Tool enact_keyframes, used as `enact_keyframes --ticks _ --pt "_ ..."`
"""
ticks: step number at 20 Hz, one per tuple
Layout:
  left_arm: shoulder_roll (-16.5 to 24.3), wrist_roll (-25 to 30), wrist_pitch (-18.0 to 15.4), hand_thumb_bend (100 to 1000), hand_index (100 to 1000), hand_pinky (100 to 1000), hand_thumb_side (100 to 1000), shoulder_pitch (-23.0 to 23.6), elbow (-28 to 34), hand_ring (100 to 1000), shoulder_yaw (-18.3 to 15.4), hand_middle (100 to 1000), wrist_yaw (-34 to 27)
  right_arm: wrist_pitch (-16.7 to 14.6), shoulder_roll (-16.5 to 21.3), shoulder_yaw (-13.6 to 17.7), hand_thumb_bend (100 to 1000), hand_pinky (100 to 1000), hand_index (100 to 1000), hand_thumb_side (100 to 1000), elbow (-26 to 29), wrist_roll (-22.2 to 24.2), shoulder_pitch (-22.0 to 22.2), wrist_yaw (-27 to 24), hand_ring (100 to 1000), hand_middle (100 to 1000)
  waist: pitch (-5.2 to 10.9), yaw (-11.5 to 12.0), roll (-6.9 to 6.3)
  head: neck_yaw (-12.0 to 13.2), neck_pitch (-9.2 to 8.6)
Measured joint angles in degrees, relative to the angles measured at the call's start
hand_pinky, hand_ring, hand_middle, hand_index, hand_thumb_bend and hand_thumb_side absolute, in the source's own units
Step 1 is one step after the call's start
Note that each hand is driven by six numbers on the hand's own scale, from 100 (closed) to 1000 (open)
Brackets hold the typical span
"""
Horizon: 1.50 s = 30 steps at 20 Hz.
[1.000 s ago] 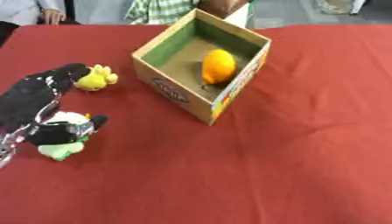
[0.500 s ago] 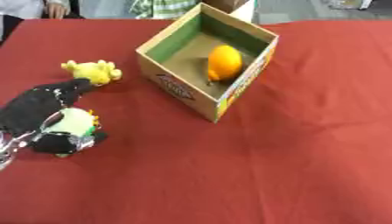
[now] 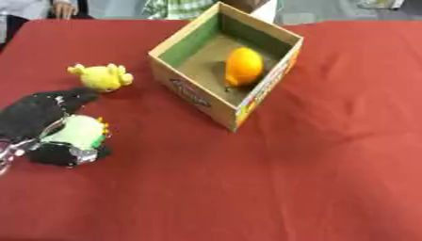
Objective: Pick up objects on the table and place them in the box.
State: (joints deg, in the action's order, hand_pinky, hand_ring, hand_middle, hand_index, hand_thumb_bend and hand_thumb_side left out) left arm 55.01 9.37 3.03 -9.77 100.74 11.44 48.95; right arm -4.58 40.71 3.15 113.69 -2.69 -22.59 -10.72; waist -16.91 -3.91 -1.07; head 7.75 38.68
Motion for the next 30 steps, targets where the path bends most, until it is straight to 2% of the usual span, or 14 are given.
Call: enact_keyframes --ticks 11,21,29,30 --pt "0.00 8.11 0.14 654 1000 761 1000 0.31 -0.10 877 -0.38 936 1.12 0.31 -0.70 0.02 300 883 911 803 0.00 -0.18 0.25 0.00 832 689 -0.43 -0.10 0.20 0.00 -0.15" --pt "-0.14 15.84 0.76 608 1000 734 1000 -0.48 -1.09 861 -1.39 918 2.21 0.58 -1.22 0.03 302 885 910 802 0.00 -0.37 0.40 0.00 831 686 -0.71 -0.27 0.46 0.01 -0.47" --pt "-0.63 21.90 2.03 505 1000 687 970 -1.38 -0.61 823 -2.82 878 2.08 0.72 -1.26 0.03 299 886 910 802 0.00 -0.47 0.43 0.00 832 684 -0.74 -0.29 0.47 0.01 -0.49" --pt "-0.64 22.70 2.25 468 1000 678 945 -1.43 -0.37 817 -2.94 872 1.91 0.75 -1.29 0.03 299 886 910 802 0.00 -0.47 0.43 0.00 832 683 -0.76 -0.29 0.47 0.01 -0.49"
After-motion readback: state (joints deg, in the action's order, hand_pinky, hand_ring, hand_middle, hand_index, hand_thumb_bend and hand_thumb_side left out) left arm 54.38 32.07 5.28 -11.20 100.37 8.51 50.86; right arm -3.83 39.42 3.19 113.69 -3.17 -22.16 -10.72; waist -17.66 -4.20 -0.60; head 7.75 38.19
